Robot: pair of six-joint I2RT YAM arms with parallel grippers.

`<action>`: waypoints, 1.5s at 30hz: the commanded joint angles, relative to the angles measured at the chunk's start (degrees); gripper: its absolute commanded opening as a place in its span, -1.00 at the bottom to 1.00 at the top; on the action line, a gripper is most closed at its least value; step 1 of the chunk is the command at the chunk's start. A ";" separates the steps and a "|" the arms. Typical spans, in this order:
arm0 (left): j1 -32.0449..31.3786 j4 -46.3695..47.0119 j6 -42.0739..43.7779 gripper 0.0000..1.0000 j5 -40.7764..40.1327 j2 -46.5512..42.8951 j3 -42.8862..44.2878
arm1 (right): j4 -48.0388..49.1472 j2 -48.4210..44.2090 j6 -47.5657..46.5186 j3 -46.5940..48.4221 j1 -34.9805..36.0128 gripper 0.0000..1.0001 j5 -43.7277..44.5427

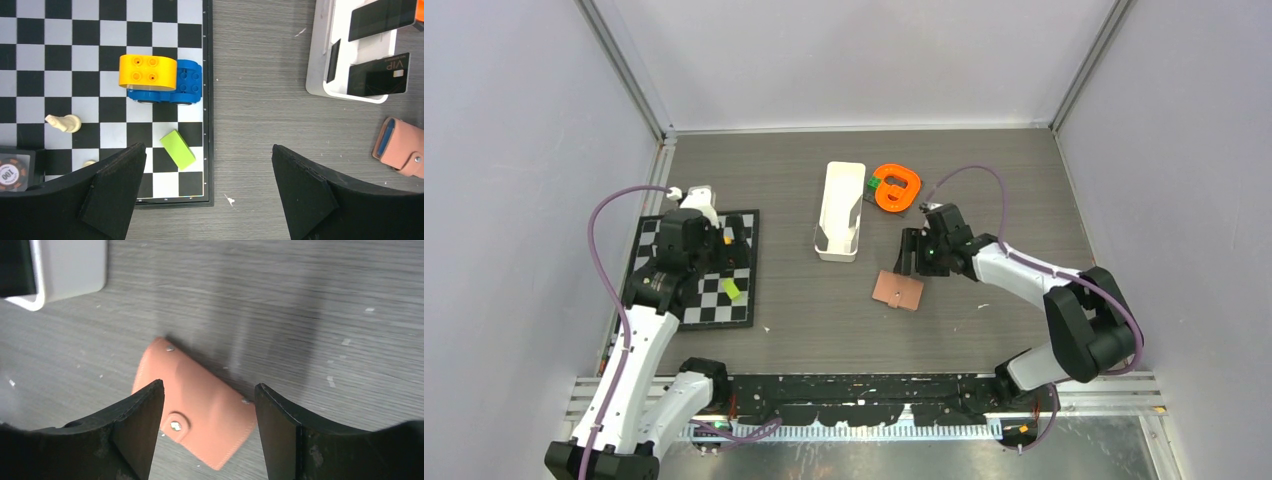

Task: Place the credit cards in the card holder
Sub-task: Pick up the card holder from the center of the board.

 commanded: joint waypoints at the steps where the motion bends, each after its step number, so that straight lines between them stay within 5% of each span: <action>1: 0.32 1.35 0.96 0.99 4.11 -0.77 0.37 | 4.68 -0.75 1.58 -1.23 3.01 0.40 -3.43; 13: -2.06 2.01 1.20 0.85 13.64 0.26 -0.77 | 6.06 -5.33 11.93 -7.55 11.97 0.35 -6.86; 18: -7.55 2.59 1.82 0.57 21.78 2.80 -1.14 | 6.83 -8.65 17.36 -8.84 23.03 0.32 0.92; 23: -14.94 3.26 -4.58 0.54 23.70 5.01 -3.22 | 10.08 -9.76 21.03 -10.66 27.47 0.31 6.51; 33: -26.84 31.13 -30.86 0.54 21.35 0.54 -23.93 | 9.96 -13.34 21.94 -14.27 25.80 0.35 10.36; 45: -32.36 50.85 -31.28 0.54 19.01 18.93 -25.64 | 22.66 -13.07 33.53 -23.78 17.90 0.33 6.17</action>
